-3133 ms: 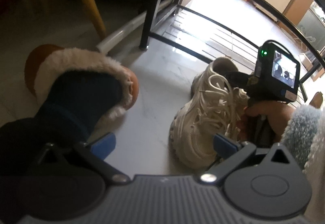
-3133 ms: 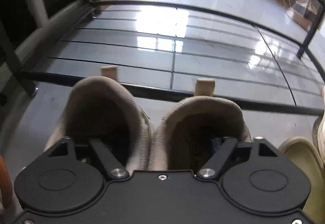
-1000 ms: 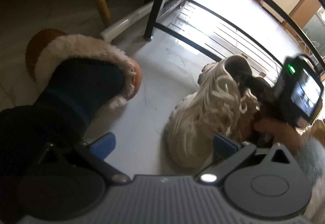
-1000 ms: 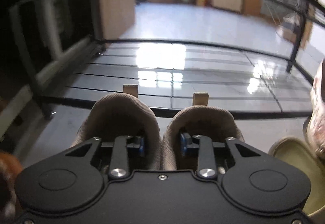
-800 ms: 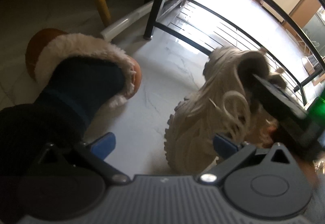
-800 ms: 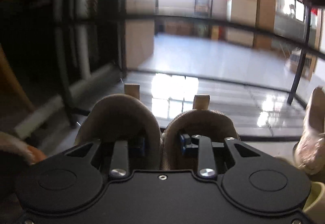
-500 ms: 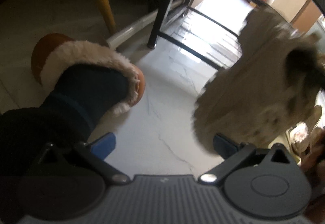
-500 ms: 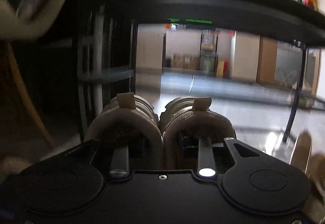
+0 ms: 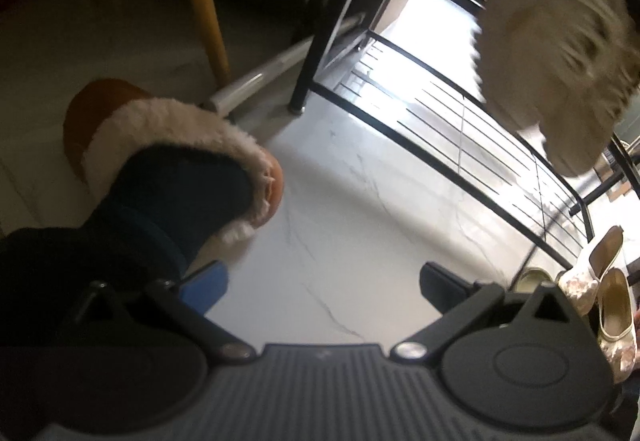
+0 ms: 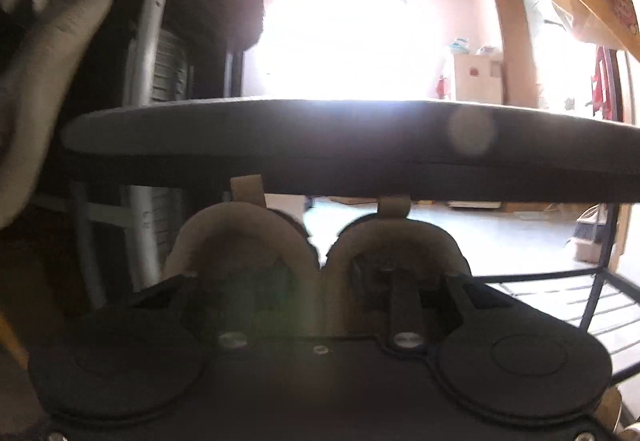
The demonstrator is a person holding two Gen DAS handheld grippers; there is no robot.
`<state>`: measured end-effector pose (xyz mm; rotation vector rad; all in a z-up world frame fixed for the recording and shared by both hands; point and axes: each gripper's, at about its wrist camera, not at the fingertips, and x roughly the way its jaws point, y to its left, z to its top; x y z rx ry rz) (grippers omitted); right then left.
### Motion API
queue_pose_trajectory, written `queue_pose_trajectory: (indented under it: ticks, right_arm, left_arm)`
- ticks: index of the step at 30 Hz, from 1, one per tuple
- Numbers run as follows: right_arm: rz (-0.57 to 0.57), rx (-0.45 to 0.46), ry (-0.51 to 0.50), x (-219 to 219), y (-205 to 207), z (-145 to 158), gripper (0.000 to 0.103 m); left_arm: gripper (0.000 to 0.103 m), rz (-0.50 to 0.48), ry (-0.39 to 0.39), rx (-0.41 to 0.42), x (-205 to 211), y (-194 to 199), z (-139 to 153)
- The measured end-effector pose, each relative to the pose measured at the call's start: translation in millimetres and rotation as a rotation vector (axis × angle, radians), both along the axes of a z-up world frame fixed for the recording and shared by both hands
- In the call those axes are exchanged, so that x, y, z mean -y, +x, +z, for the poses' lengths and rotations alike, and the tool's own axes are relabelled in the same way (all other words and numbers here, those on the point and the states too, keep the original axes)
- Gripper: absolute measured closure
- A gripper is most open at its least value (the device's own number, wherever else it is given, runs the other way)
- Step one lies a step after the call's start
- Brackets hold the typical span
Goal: Organize scattered shoes
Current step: 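Close the right gripper on both sneaker heels and lift the pair, then carry the beige sneaker pair under the top shelf onto the rack shelf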
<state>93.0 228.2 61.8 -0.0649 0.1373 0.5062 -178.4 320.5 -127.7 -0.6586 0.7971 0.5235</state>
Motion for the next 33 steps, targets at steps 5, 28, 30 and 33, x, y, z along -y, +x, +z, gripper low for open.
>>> queue_pose_trajectory:
  ticks: [5,28,30,33]
  right_arm:
    - [-0.039,-0.028,-0.047,-28.7,34.6,-1.6,0.073]
    - [-0.104,-0.136,-0.034,-32.9,108.7,0.3,0.013]
    - [-0.096,-0.101,-0.066,-31.1,104.8,1.0,0.013]
    - [-0.076,-0.099,-0.072,-22.2,100.6,2.3,0.013]
  left_arm:
    - [0.001,0.014,-0.013,0.009,-3.6,-1.5,2.5]
    - [0.001,-0.024,-0.005,-0.007,3.7,0.7,-0.2]
    - [0.001,-0.025,-0.012,-0.008,3.4,1.0,-0.7]
    - [0.001,-0.028,-0.021,-0.013,4.0,0.6,-1.8]
